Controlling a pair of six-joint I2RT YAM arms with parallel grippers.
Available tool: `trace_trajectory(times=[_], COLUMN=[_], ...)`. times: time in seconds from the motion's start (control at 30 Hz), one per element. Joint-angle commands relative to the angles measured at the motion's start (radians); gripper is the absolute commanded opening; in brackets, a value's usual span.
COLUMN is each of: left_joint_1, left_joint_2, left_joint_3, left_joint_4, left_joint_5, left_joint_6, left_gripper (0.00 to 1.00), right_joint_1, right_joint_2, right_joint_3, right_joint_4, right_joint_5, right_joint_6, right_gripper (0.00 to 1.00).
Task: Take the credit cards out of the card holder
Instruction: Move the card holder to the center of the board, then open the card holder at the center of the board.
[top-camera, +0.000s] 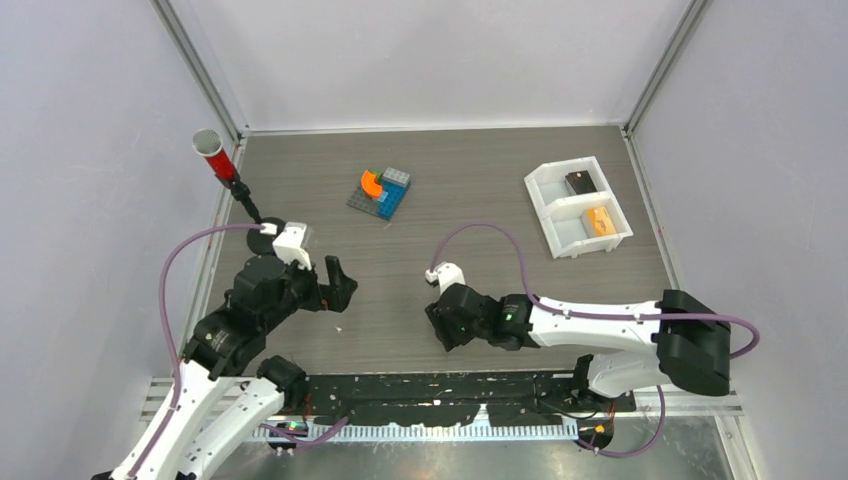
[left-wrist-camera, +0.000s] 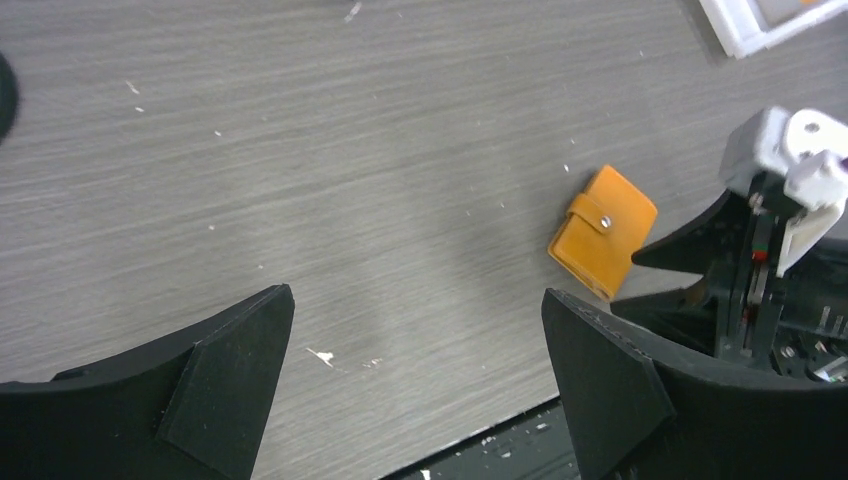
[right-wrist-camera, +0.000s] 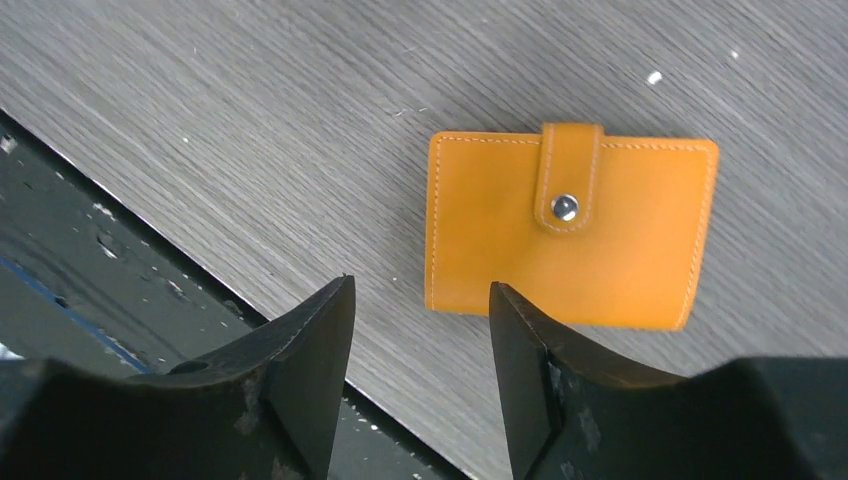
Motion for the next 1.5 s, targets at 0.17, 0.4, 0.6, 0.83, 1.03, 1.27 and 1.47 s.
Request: trace_trajectory(times=[0.17, 0.4, 0.6, 0.83, 1.03, 1.27, 1.47], left_joint_1=[-0.002, -0.002, -0.002, -0.002, -0.002, -0.007, -0.049], left_joint_2=[0.103, 0.195, 0.237, 0.251, 0.268, 0.322, 0.418], left_joint_3=[-0.040, -0.079, -0.100, -0.136, -0.150, -0.146, -0.126], left_joint_4=[0.054, 0.096, 0.122, 0.142, 0.148, 0.163, 0.221], left_joint_5=[0.244, 0.323, 0.352, 0.359, 0.360, 0.365, 0.349], left_joint_6=[-0.074, -0.100, -0.117, -0.134, -0.151, -0.167, -0.176], left_gripper=[0.98, 0.93, 0.87, 0.83, 0.77, 0.71, 0.67], right_joint_1=[-0.055, -0.130, -0.144, -0.153, -0.160, -0.168, -0.181], right_joint_2=[-0.055, -0.045, -0.014, 0.063, 0.108, 0.016, -0.095], right_joint_3=[-0.012, -0.014, -0.031, -0.057, -0.004, 0.042, -0.046], right_joint_4=[-0.128, -0.198, -0.098, 0.179, 0.259, 0.167, 0.097], right_joint_5=[0.115, 0.152, 0.124, 0.004, -0.042, -0.080, -0.055], right_joint_6=[0.510, 0.709, 0.668, 0.285, 0.017, 0.042, 0.364], right_gripper=[0.58, 0.56, 0.54, 0.51, 0.51, 0.55, 0.64])
